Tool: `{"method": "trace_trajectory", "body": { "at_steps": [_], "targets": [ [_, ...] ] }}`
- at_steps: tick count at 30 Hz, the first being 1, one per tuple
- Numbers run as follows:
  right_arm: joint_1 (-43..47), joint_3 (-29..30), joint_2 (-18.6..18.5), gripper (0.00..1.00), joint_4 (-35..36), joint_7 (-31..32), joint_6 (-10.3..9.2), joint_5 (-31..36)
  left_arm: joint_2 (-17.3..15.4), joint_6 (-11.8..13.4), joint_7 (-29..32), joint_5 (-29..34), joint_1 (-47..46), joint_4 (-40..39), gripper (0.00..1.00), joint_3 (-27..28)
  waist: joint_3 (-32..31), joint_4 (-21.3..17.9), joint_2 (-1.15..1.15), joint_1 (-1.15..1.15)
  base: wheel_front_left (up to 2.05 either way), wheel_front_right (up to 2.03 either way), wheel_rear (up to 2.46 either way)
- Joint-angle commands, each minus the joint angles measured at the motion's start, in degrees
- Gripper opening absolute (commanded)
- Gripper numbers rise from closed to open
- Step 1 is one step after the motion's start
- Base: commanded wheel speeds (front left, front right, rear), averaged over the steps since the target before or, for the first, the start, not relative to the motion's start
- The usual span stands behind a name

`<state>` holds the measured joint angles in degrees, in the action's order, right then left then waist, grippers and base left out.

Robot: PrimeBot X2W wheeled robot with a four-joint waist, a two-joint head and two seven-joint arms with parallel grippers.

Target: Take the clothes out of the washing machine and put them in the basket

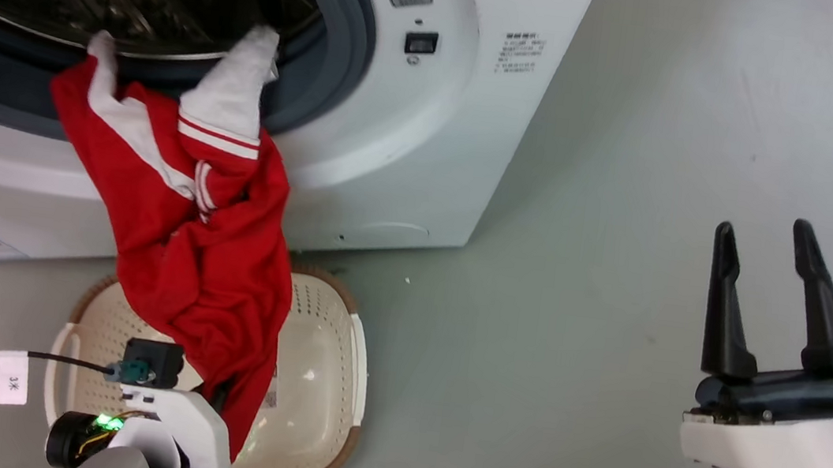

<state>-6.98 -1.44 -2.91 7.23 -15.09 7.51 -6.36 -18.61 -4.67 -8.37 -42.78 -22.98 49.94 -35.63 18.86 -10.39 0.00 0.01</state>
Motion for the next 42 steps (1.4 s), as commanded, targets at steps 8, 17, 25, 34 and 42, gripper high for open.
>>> {"method": "trace_trajectory", "body": {
  "at_steps": [8,17,25,34,42],
  "targets": [
    [-4.4,0.1,0.0,1.0,1.2,-0.1,-0.04,-1.2,3.2,-1.8,-0.9,-3.3,-7.4,12.4,0.0,2.0,9.7,-2.9,0.0,-0.01,0.0,0.0,0.0],
    [-7.7,0.5,0.1,1.0,2.3,-0.1,-0.04,-2.2,4.1,-2.3,0.0,-3.8,-13.1,20.5,0.0,1.6,16.4,-3.6,0.0,-0.01,0.0,0.0,0.0],
    [-8.8,1.0,0.1,1.0,2.5,-0.1,-0.04,-2.3,4.6,-2.4,0.9,-3.3,-16.4,22.6,0.0,0.8,19.4,-2.9,0.0,-0.01,0.0,0.0,0.0],
    [-9.7,1.0,0.0,1.0,2.3,-0.1,-0.04,-2.9,4.4,-0.1,0.0,-2.6,-18.2,23.5,1.0,-0.3,20.8,-3.0,0.0,-0.01,0.0,0.0,0.0],
    [-8.3,0.9,0.0,1.0,1.0,-0.1,-0.04,-2.5,5.2,0.6,-0.9,-2.6,-16.2,23.7,1.0,-0.7,17.9,-2.5,0.0,-0.01,0.0,0.0,0.0]
  ]
}}
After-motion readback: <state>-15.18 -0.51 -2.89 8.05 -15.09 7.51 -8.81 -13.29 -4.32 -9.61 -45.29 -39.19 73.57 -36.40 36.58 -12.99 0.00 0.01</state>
